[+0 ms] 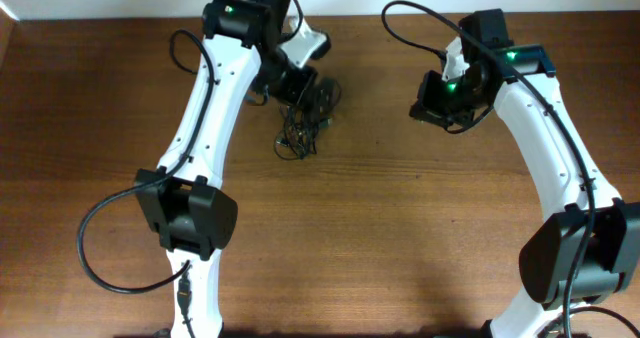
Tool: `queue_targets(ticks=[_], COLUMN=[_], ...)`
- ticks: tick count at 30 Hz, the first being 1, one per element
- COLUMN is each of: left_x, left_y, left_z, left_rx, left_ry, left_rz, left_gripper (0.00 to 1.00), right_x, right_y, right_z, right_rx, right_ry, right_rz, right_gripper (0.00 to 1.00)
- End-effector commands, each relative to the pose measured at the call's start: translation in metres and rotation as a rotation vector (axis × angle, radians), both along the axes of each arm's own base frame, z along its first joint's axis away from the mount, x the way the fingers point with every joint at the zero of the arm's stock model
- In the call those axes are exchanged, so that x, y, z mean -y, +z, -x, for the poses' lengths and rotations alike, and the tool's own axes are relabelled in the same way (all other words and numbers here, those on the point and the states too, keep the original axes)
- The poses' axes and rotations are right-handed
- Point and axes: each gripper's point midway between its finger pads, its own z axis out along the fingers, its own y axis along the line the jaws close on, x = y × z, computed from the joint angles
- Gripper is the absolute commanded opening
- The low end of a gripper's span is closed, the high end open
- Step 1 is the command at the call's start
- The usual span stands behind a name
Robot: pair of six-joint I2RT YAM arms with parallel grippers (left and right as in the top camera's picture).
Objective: Untangle cables
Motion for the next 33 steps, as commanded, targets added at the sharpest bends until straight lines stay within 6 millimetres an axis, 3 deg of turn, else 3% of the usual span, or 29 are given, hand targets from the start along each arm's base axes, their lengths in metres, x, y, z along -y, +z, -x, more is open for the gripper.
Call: queue_targets(ticks=[1,3,6,9,11,13,15,19,22,26,28,33], left_x=[-0.002,-0.033,-0.066,-0.074,-0.090,-0.109,-0.117,-0.097,-0.059,-0.028,-0.001,0.042], left_y=[0.016,0.016,0.050,0.072,0.061,0.036,-0.006,-0.071,-0.102,-0.121,-0.125,-0.142], left_z=[0.018,0.002,-0.026,-0.033,-0.030,-0.028,-0.027,-0.036,-0.046,-0.038,-0.033,-0.017], left_rx=[0.088,0.121,0.247,0.295,0.222,0.122,-0.017,-0.146,-0.153,-0.202,-0.208,-0.177], left_ry=[-0.300,-0.179,0.141,0.336,0.491,0.599,0.623,0.552,0.431,0.371,0.304,0.204], left_rz=[-0.009,-0.201,-0.351,-0.345,-0.363,-0.386,-0.351,-0.137,0.104,0.301,0.418,0.387], left_gripper=[0.99,0.92,0.91,0.91,0.87,0.78,0.73,0.69,0.69,0.70,0.70,0.73], right_x=[0.005,0.007,0.008,0.010,0.011,0.011,0.013,0.013,0.014,0.017,0.017,0.017], right_y=[0.009,0.008,0.007,0.006,0.006,0.005,0.004,0.004,0.004,0.002,0.002,0.002], right_z=[0.001,0.003,0.004,0.005,0.006,0.007,0.007,0.007,0.007,0.009,0.009,0.010], right_rx=[0.026,0.018,0.015,0.011,0.005,0.008,0.006,0.006,0.006,-0.002,-0.003,-0.006], right_ry=[0.002,0.002,-0.001,-0.003,-0.004,0.012,0.010,0.009,0.008,0.003,0.002,0.003], right_rz=[0.021,0.032,0.040,0.048,0.056,0.061,0.069,0.071,0.075,0.092,0.094,0.095], right_gripper=[0.12,0.12,0.13,0.13,0.13,0.13,0.14,0.14,0.17,0.18,0.18,0.18])
